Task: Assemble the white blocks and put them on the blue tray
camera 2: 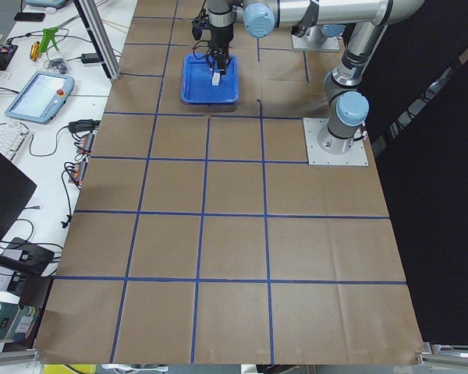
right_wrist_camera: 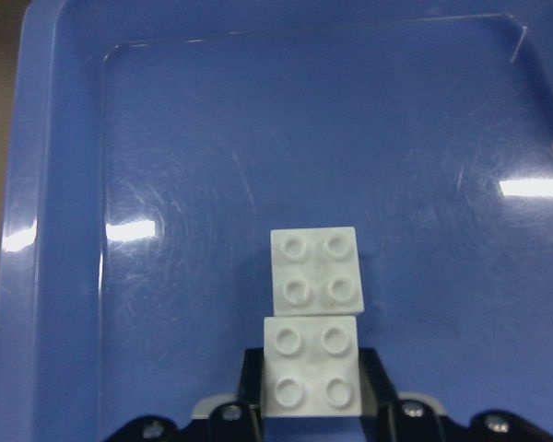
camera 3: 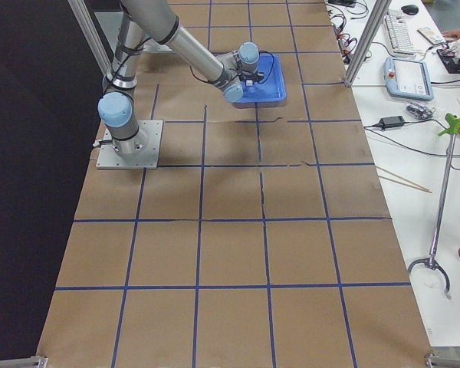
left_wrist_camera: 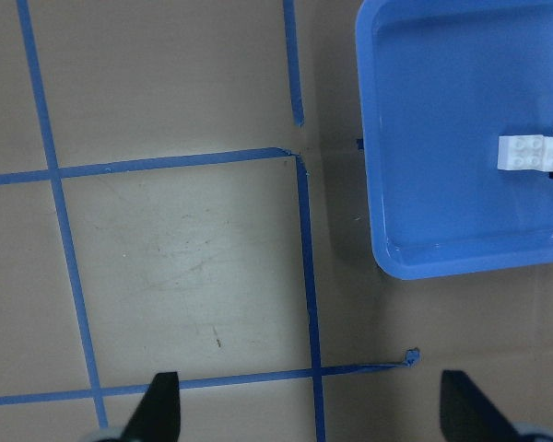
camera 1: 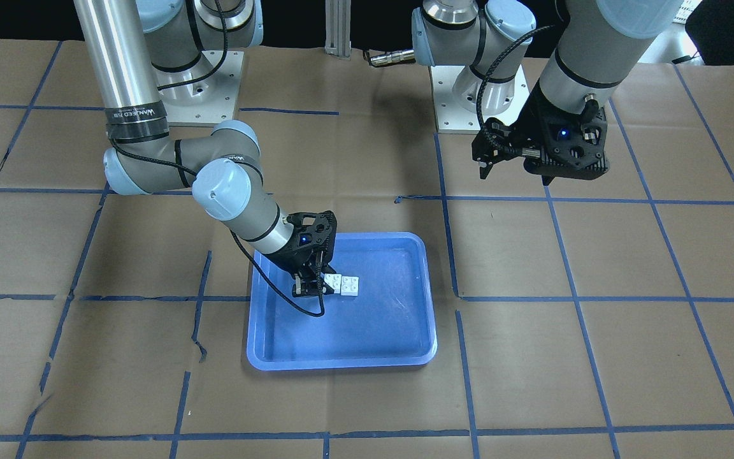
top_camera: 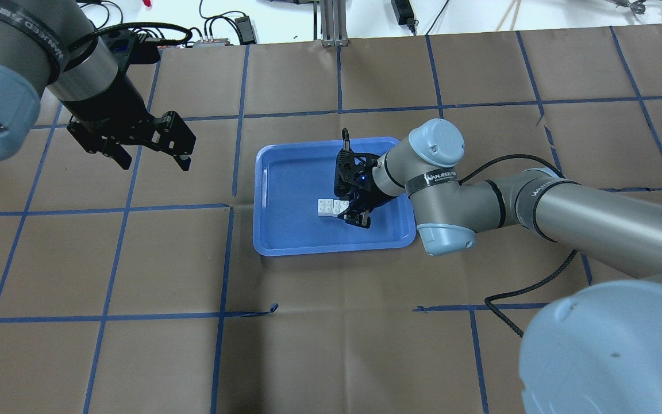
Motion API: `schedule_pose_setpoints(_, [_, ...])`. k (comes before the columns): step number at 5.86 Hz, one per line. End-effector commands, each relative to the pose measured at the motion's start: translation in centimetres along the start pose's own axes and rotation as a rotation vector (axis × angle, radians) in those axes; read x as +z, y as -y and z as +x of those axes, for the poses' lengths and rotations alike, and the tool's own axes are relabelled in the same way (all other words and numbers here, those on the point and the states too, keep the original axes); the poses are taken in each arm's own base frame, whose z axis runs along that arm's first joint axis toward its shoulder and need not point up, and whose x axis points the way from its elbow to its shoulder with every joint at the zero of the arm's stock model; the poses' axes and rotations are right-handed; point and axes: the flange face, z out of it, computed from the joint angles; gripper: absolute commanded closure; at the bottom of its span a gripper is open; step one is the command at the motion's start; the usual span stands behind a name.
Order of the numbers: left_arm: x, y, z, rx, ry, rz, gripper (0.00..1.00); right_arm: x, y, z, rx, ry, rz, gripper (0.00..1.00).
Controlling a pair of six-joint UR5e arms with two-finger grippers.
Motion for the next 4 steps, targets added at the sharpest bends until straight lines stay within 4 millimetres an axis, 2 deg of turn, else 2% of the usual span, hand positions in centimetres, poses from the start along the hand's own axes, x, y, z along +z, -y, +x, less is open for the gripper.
schedule_pose_setpoints(1, [0.04, 0.05, -0.02, 0.0, 0.003, -0.001, 0.01, 0.27, -0.08, -0.06, 0.001, 0.005, -0.002, 0.78])
schedule_pose_setpoints(4, [0.71, -0.04, 0.0, 0.0, -0.001, -0.015, 0.01, 0.3, 0.0, -0.12, 0.0, 0.006, 0.0, 0.77])
